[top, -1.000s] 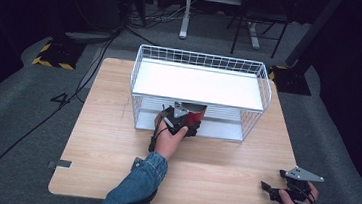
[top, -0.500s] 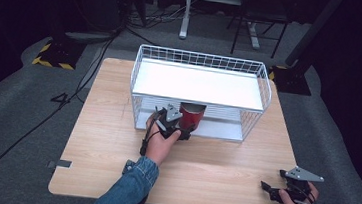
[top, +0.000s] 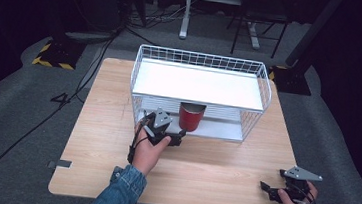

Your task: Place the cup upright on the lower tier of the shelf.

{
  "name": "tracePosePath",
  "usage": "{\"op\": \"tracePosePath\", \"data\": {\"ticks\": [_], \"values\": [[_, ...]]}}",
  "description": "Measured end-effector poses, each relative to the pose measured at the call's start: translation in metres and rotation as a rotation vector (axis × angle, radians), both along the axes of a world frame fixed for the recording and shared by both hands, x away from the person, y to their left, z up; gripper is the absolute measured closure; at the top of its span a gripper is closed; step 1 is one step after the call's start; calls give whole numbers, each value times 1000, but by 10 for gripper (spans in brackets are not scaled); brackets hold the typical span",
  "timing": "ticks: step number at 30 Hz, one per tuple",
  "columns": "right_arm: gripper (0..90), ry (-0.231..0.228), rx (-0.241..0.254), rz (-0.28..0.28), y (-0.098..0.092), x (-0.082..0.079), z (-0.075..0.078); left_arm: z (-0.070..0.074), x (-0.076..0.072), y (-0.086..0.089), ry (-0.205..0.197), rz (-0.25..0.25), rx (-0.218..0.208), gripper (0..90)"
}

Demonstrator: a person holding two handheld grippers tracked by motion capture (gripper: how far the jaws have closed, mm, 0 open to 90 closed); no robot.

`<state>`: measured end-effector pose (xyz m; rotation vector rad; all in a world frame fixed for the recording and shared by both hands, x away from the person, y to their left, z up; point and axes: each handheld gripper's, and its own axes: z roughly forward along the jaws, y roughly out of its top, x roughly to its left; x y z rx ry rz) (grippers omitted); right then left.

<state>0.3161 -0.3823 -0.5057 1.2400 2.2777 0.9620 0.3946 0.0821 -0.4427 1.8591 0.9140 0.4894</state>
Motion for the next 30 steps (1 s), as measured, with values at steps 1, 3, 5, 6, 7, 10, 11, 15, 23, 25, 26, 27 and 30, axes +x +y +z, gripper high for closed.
{"op": "tracePosePath", "data": {"ticks": [1, 3, 5, 6, 7, 10, 11, 15, 23, 25, 26, 27, 30], "values": [[29, 1, 0, 1, 0, 0, 0, 3, -4, 1, -6, -1, -6, 154], [24, 2, -1, 3, 0, 0, 0, 8, -10, 5, -9, -11, -5, 154], [18, 4, -1, 2, 1, 1, 0, 11, -17, 8, -9, -18, 3, 154], [16, 4, -1, 4, 1, 1, 0, 13, -19, 9, -10, -22, 8, 154], [15, 4, -2, 4, 1, 1, 0, 14, -22, 11, -4, -26, 14, 154], [15, 4, -2, 4, 1, 1, 0, 17, -29, 15, -10, -30, 34, 154], [15, 5, -2, 4, 1, 1, 0, 18, -32, 17, -10, -32, 41, 155], [10, 5, -1, 3, 1, 1, 0, 21, -42, 28, -11, -30, 62, 155], [0, 8, -4, 15, 6, 4, 0, 23, -62, 58, -11, -19, 88, 157], [0, 8, -6, 21, 7, 4, 0, 23, -67, 66, -9, -21, 98, 157], [1, 8, -6, 22, 7, 4, 0, 23, -69, 69, -7, -22, 97, 157], [0, 8, -6, 22, 7, 4, 0, 22, -71, 72, -6, -20, 103, 157], [0, 8, -6, 22, 7, 4, 0, 20, -78, 83, 12, -12, 112, 161]]}}
